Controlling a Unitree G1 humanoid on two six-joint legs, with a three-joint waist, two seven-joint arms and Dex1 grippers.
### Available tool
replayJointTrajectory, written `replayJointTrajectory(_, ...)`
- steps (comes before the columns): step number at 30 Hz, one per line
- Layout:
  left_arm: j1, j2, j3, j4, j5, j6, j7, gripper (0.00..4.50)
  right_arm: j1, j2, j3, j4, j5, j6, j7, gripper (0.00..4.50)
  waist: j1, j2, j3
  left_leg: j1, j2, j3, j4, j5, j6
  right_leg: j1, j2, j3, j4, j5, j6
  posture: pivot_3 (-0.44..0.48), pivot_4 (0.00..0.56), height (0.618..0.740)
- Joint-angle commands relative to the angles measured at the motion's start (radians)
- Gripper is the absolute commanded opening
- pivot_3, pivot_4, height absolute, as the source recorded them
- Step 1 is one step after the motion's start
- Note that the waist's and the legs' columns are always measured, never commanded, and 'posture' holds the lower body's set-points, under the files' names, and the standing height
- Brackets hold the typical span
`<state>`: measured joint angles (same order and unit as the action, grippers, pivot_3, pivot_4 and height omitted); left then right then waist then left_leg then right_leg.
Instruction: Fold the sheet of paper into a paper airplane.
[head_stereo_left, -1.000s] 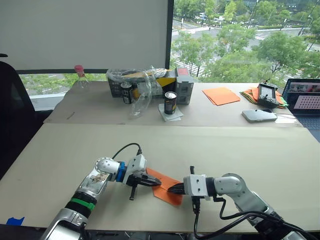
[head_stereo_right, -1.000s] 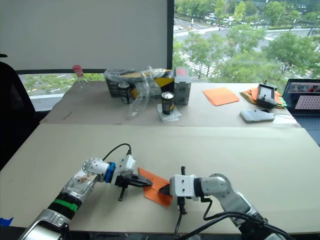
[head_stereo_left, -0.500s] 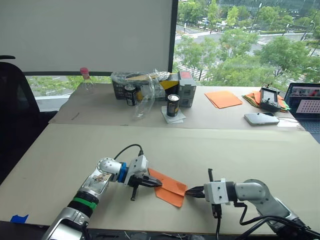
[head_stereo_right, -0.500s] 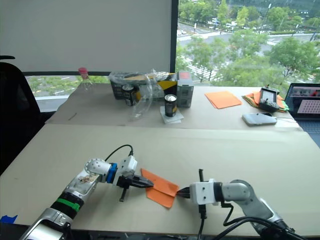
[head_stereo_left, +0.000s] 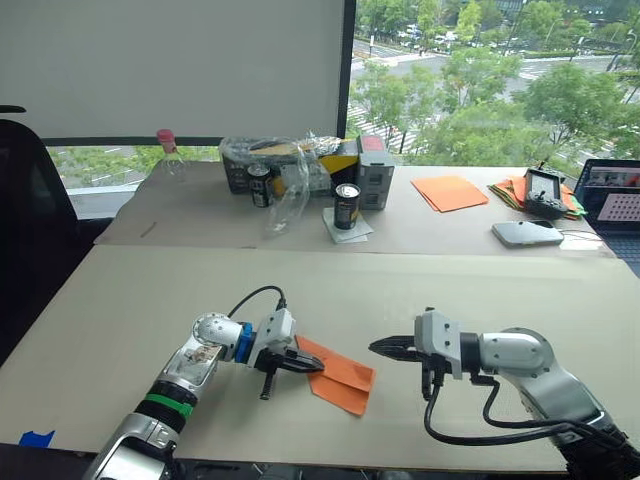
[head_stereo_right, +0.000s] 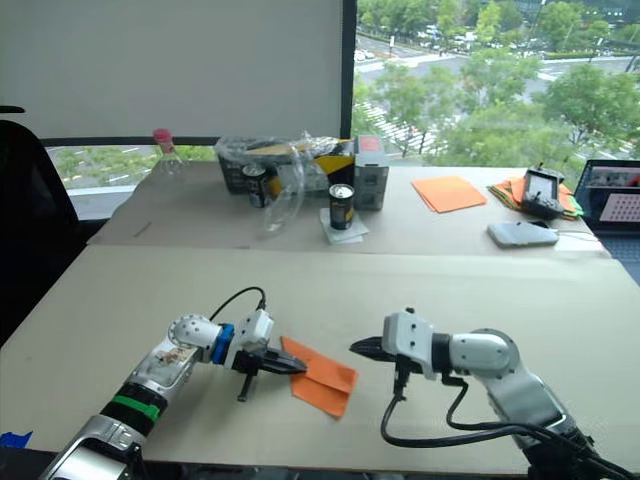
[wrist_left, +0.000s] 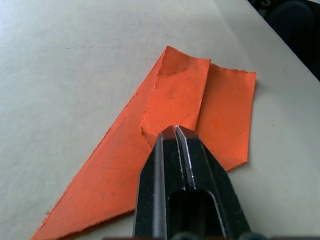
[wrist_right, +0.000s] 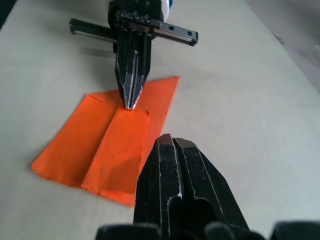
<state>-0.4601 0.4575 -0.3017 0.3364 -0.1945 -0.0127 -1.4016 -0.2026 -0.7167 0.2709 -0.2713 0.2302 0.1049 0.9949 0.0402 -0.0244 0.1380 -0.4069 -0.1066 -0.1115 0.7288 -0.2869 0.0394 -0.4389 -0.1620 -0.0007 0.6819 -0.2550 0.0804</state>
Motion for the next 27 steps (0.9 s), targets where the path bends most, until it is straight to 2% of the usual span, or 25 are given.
replayJointTrajectory(1,0.019,-0.014,-0.006,-0.007,0.011,0.003,0.028,0.0,0.001,0.033,0.061,0.012,-0.056,0.04,-0.011,0.03,0.0,0.0,0.0,-0.002,-0.001,0.0,0.0,0.0,0.0,0.0,-0.001,0.0,0.0,0.0,0.0,0.0,0.15,0.67)
replayJointTrajectory(7,0.076,-0.005,-0.046,-0.103,0.002,0.074,0.0,0.0,0.015,0.097,0.129,0.097,-0.131,0.062,-0.034,0.03,-0.008,0.001,0.0,-0.004,-0.003,0.001,0.001,0.0,0.001,-0.002,-0.002,0.003,-0.001,0.001,0.002,0.0,0.15,0.67)
replayJointTrajectory(14,0.11,0.045,-0.029,-0.073,0.027,0.067,0.021,0.0,0.026,0.095,0.147,0.146,-0.183,0.067,-0.04,0.03,-0.027,0.001,0.0,0.006,-0.001,0.001,0.0,0.0,0.0,0.003,0.0,0.002,-0.001,0.0,0.003,0.0,0.15,0.67)
replayJointTrajectory(18,0.098,0.058,0.024,-0.039,-0.005,0.094,0.045,0.0,0.027,0.095,0.148,0.147,-0.182,0.072,-0.034,0.03,-0.028,0.002,0.0,0.009,0.0,0.001,0.0,0.0,0.0,0.005,0.001,0.003,0.0,-0.003,0.009,0.0,0.15,0.67)
replayJointTrajectory(21,0.107,0.044,0.11,-0.057,-0.112,0.211,0.076,0.0,0.029,0.094,0.152,0.148,-0.184,0.074,-0.031,0.03,-0.029,0.002,0.0,0.009,0.001,0.0,0.0,0.0,0.0,0.004,0.003,0.003,0.001,-0.003,0.008,0.0,0.15,0.67)
replayJointTrajectory(23,0.141,0.072,0.142,-0.085,-0.141,0.252,0.074,0.0,0.029,0.094,0.155,0.15,-0.185,0.074,-0.03,0.03,-0.034,0.002,-0.001,0.009,0.001,0.0,0.0,0.0,0.0,0.003,0.004,0.004,0.001,-0.003,0.008,0.0,0.15,0.67)
replayJointTrajectory(27,0.201,0.12,0.148,-0.106,-0.12,0.243,0.078,0.0,0.021,0.1,0.159,0.157,-0.184,0.074,-0.026,0.03,-0.039,0.002,-0.001,0.009,0.001,0.0,-0.002,0.0,0.0,0.002,0.004,0.006,0.002,0.001,0.002,0.0,0.15,0.67)
